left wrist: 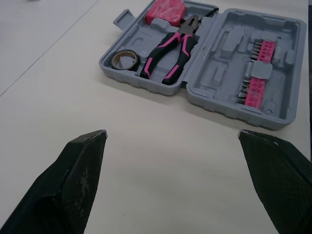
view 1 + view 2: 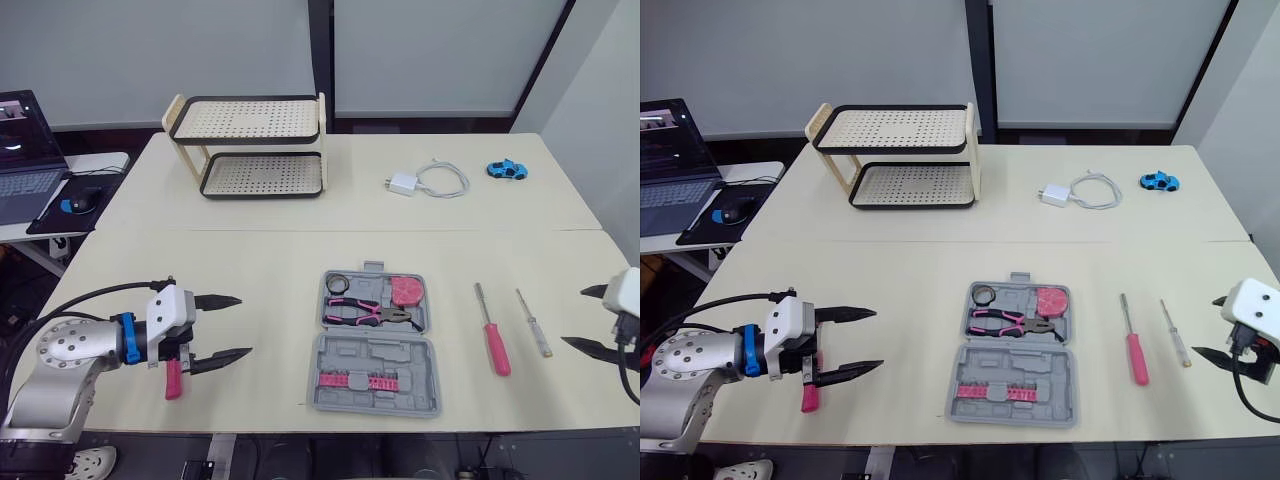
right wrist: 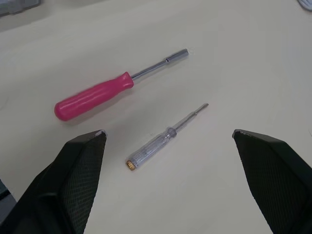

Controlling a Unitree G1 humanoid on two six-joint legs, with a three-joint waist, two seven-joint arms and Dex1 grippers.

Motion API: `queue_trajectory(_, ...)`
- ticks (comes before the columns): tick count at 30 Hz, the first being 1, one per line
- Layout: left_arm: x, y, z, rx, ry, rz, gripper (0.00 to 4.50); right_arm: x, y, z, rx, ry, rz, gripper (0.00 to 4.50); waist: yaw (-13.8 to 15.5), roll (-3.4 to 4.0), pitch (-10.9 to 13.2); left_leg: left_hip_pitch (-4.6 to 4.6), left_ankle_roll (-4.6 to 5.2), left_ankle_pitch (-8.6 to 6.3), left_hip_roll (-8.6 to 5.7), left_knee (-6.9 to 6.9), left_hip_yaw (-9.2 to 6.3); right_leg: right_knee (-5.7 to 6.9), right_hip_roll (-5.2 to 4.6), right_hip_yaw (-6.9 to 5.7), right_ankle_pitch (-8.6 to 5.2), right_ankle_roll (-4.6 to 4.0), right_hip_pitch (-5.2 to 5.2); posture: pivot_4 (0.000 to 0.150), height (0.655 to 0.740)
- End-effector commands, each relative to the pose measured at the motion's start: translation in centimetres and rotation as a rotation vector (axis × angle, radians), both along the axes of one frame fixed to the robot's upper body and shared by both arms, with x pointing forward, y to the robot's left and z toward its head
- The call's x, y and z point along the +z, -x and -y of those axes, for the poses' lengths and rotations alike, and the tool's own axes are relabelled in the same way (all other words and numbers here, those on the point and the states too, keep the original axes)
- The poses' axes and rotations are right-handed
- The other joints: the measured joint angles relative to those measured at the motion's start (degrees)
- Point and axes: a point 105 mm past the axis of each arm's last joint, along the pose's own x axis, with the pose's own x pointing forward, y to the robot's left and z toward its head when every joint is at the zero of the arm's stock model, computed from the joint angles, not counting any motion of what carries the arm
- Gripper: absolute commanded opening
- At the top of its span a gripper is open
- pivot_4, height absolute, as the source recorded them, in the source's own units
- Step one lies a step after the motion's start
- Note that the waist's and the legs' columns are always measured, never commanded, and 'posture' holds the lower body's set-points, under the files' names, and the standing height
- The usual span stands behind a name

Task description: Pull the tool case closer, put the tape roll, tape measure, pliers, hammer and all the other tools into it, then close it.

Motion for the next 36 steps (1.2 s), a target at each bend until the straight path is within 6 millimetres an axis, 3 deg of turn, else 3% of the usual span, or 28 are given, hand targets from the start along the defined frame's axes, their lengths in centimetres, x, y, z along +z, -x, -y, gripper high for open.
queue_trajectory(1,1.4,0.2,1.7,-0.055,0.027,0.017,4.50,0.4,-0.9,-0.6,-0.098,-0.051,0.008,4.45,0.0,0.00,0.0,0.00,0.00,0.00,0.00,0.00,0.00,0.00,0.00,0.00,0.00,0.00,0.00,0.150,0.7400)
queue_trajectory(15,3.9,0.3,6.2,-0.156,0.118,-0.024,4.50,-4.7,-2.3,-0.7,-0.395,-0.238,-0.013,4.45,0.1,0.02,0.0,-0.04,0.00,0.00,-0.03,0.02,-0.03,0.03,0.00,0.00,0.00,0.00,-0.03,0.150,0.7400)
queue_trajectory(22,4.0,0.2,7.1,-0.196,0.123,-0.026,4.50,-7.1,-3.5,0.5,-0.493,-0.250,-0.033,4.45,0.0,0.04,0.0,-0.02,0.00,0.01,-0.08,0.02,-0.04,0.04,0.04,-0.01,0.00,0.00,-0.03,0.150,0.7400)
queue_trajectory(36,3.8,0.4,8.1,-0.233,0.126,-0.031,4.50,-9.6,-5.2,1.6,-0.624,-0.324,-0.041,4.45,-0.1,0.07,0.0,-0.03,0.00,0.01,-0.09,0.03,-0.03,0.05,0.03,0.02,0.00,0.00,-0.05,0.150,0.7400)
